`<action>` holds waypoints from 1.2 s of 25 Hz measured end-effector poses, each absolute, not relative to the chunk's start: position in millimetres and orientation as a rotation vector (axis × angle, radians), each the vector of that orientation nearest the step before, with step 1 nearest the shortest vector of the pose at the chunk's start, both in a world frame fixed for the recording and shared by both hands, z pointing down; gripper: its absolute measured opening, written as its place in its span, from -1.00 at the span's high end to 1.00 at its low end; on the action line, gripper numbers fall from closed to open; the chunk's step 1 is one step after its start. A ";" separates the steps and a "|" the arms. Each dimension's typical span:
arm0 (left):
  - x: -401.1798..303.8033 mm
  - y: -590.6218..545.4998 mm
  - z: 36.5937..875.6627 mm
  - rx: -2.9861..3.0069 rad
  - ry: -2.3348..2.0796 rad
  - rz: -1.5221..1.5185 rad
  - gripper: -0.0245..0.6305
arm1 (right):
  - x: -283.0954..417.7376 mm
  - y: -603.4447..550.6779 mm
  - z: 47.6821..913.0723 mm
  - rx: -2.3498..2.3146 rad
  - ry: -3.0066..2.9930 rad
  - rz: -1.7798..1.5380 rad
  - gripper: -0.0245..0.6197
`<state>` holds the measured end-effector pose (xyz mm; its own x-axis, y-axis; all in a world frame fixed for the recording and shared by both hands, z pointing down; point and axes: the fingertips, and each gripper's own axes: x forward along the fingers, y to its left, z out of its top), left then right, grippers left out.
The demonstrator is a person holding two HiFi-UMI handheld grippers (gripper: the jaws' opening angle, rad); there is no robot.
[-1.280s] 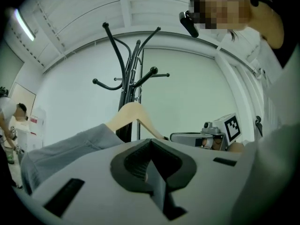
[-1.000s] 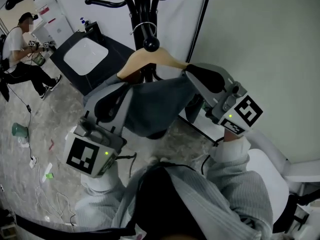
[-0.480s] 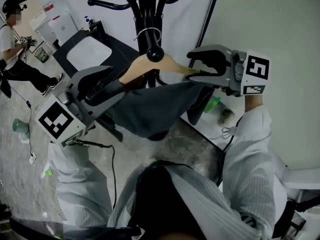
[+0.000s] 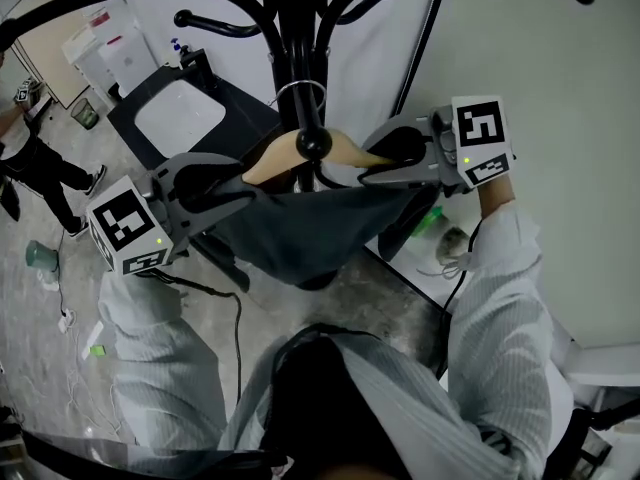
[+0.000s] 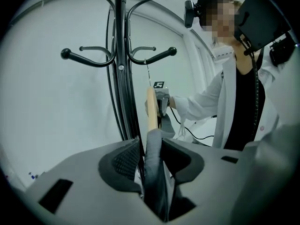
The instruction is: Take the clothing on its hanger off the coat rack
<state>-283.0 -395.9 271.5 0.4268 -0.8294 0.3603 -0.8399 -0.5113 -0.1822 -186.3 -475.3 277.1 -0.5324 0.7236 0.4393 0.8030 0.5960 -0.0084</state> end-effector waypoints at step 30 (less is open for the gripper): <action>-182.8 -390.8 224.6 2.884 -1.267 0.794 0.71 | -88.7 -458.5 226.4 -0.900 -2.535 -0.545 0.75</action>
<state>-182.8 -390.8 224.6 0.5776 -0.7168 0.3906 -0.6645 -0.6908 -0.2851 -88.7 -458.5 226.4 -0.7158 0.5051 0.4821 0.6587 0.7176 0.2262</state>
